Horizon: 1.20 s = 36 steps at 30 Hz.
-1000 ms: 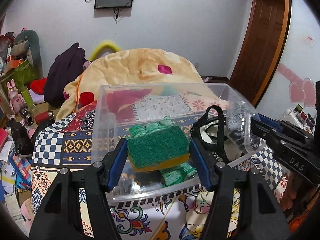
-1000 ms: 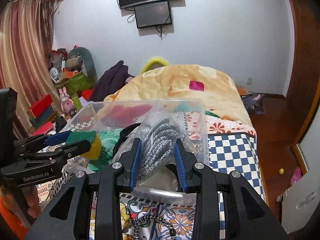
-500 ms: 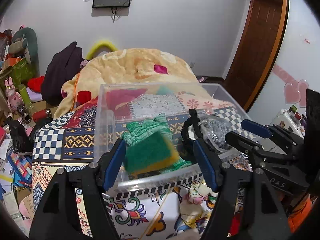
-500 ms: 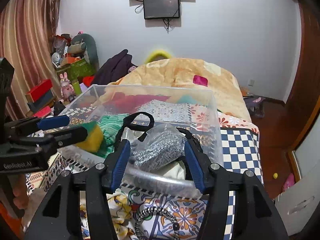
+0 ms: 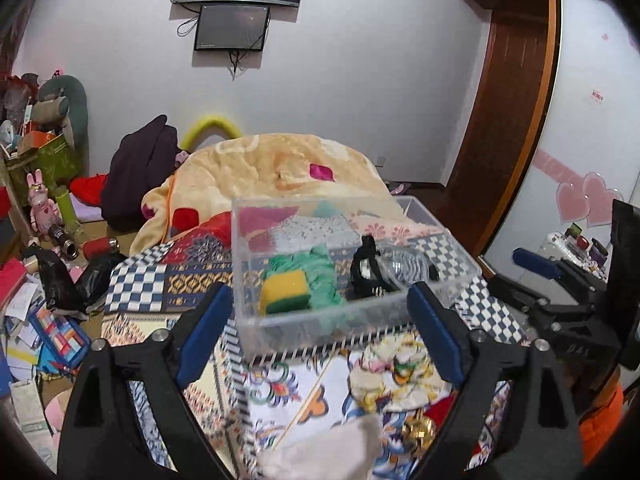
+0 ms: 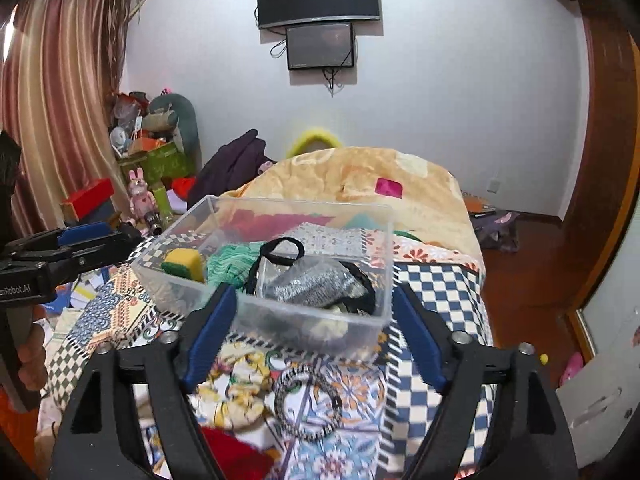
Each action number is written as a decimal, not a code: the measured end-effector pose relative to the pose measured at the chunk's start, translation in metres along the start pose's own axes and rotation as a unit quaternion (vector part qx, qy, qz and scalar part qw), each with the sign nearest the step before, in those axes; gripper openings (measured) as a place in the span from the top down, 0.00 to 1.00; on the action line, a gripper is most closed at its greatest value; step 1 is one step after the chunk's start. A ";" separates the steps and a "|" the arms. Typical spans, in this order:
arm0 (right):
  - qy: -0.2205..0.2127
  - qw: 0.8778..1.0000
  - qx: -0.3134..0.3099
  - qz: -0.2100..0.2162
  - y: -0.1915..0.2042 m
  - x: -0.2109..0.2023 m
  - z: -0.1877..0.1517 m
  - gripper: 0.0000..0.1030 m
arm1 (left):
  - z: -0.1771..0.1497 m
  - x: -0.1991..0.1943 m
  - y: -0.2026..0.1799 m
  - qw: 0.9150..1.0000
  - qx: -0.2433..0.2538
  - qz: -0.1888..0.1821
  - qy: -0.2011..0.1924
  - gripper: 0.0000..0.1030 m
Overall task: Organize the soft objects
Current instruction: 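Grasp the white cloth with the left tool while the right tool grasps the braided cord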
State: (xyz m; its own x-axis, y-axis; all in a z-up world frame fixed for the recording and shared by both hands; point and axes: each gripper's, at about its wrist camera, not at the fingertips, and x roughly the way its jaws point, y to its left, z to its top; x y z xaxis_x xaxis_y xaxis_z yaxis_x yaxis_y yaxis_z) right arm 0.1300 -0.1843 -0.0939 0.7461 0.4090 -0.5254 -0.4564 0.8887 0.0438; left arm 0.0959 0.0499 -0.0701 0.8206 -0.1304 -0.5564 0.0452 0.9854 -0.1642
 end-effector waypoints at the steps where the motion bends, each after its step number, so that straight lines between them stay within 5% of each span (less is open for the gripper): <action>1: 0.003 1.000 0.001 -0.002 0.000 -0.001 -0.003 0.20 | -0.004 -0.001 0.001 1.000 0.000 0.001 0.004 0.09; 13: 0.091 0.996 0.015 0.003 -0.003 0.021 -0.055 0.20 | -0.085 0.018 0.017 0.993 -0.033 0.008 0.116 0.08; 18: 0.115 0.993 0.011 0.011 -0.002 0.032 -0.068 0.20 | -0.107 0.021 0.016 0.990 -0.042 0.006 0.133 0.08; 21: 0.126 0.992 0.011 0.013 -0.001 0.038 -0.072 0.29 | -0.113 0.023 0.011 0.991 -0.039 0.012 0.127 0.09; 28: 0.120 0.993 0.005 0.012 -0.001 0.041 -0.075 0.58 | -0.118 0.024 0.001 0.993 -0.016 0.021 0.114 0.31; 34: 0.119 0.993 0.014 0.023 -0.003 0.040 -0.075 0.79 | -0.118 0.018 0.006 0.993 -0.031 0.007 0.116 0.70; 36: 0.120 0.992 0.016 0.022 -0.003 0.040 -0.075 0.82 | -0.116 0.016 0.009 0.993 -0.034 0.002 0.116 0.75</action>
State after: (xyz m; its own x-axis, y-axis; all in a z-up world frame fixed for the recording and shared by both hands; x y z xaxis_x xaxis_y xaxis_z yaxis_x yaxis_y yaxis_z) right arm 0.1250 -0.1865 -0.1787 0.5872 0.3906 -0.7089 -0.4683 0.8783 0.0961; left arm 0.0431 0.0436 -0.1744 0.6674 -0.1551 -0.7284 -0.0036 0.9774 -0.2114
